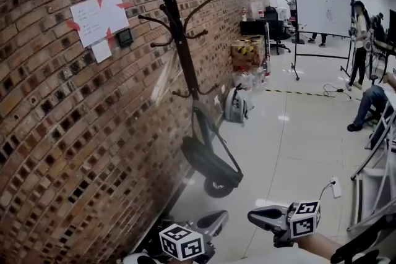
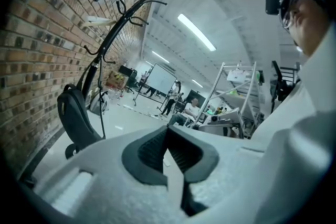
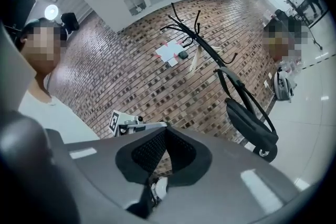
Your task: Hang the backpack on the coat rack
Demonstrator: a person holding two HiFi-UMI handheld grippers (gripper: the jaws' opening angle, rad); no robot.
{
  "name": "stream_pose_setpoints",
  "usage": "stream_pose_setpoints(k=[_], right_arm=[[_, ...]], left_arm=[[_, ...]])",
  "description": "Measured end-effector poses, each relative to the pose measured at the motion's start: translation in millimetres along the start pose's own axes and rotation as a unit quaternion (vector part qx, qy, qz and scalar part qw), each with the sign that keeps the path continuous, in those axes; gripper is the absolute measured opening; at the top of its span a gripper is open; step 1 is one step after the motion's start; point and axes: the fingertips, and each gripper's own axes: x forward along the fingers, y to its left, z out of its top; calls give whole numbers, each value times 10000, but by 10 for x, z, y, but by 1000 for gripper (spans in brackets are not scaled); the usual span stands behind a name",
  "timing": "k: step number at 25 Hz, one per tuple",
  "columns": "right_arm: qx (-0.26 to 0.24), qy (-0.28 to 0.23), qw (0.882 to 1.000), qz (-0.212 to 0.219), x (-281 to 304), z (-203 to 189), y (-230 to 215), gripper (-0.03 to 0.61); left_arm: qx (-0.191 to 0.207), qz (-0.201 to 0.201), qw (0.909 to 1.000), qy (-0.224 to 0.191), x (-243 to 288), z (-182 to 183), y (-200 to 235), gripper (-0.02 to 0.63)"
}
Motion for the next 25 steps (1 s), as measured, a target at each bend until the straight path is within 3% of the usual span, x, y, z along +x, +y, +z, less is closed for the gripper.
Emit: stream_pose_setpoints(k=[7,12,18,25], right_arm=[[50,-158,9999,-37,194,-530,788,-2],[-52,-205,9998,19,314,-876,1323,-2],[-276,-253,9993,18,325,-1051,1829,-2],[-287,-229,9993,3,277,-1225,1975,-2]], left_arm=[[48,154,9998,-98,-961,-392,-324,0],[304,117,9993,-185,-1524,-544,-671,0],[348,50,9991,-249,-1898,-737,-960,0],[264,40,9993,-276,-1990,-853,-1004,0]])
